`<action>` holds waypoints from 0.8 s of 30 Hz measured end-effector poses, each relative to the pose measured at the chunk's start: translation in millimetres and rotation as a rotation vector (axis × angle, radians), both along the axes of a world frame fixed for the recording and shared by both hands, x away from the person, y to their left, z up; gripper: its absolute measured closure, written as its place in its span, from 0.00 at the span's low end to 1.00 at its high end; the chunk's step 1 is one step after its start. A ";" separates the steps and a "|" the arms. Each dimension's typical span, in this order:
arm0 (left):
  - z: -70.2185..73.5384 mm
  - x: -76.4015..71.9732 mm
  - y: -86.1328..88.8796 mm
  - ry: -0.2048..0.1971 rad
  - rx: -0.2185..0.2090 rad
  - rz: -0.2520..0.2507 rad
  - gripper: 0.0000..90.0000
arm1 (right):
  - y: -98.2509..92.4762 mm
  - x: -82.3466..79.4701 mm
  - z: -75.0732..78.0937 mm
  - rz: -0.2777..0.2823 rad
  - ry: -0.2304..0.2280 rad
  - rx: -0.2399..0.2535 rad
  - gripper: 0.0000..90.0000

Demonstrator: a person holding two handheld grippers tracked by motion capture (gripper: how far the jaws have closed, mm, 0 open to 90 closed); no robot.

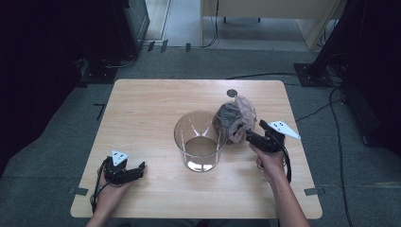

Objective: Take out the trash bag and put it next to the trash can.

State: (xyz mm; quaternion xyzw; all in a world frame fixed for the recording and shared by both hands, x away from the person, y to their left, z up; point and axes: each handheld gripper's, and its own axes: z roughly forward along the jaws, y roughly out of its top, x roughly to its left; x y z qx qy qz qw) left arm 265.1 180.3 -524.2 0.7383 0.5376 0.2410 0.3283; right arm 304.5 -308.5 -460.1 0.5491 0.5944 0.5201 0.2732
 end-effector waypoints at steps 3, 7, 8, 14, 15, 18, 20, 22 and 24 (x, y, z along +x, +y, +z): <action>0.0 0.0 0.0 0.000 0.000 0.000 0.14 | -4.6 -10.1 -2.5 0.025 0.008 -0.036 0.28; 0.0 0.0 0.0 0.000 0.000 0.000 0.14 | -6.6 -23.5 -10.5 0.061 0.026 -0.133 0.25; 0.1 -0.1 0.0 0.001 0.001 0.000 0.14 | -7.1 -26.8 -12.7 0.069 0.031 -0.146 0.25; 0.0 -0.2 -0.2 0.000 0.001 0.002 0.15 | -12.1 -38.0 -23.1 0.084 0.060 -0.158 0.22; 0.1 -0.2 -0.2 0.001 0.000 0.002 0.15 | -11.6 -38.9 -24.4 0.089 0.067 -0.168 0.21; 0.0 -0.2 -0.2 0.000 0.000 0.002 0.15 | -8.4 -40.3 -29.1 0.108 0.088 -0.204 0.19; 0.0 -0.2 -0.2 0.000 0.000 0.002 0.15 | -6.2 -40.1 -32.4 0.117 0.097 -0.214 0.18; 0.0 -0.3 -0.3 0.000 0.000 0.003 0.15 | -4.6 -39.2 -36.1 0.123 0.108 -0.207 0.17; 0.0 -0.3 -0.3 0.000 0.000 0.003 0.14 | -2.4 -37.0 -39.7 0.102 0.131 -0.232 0.17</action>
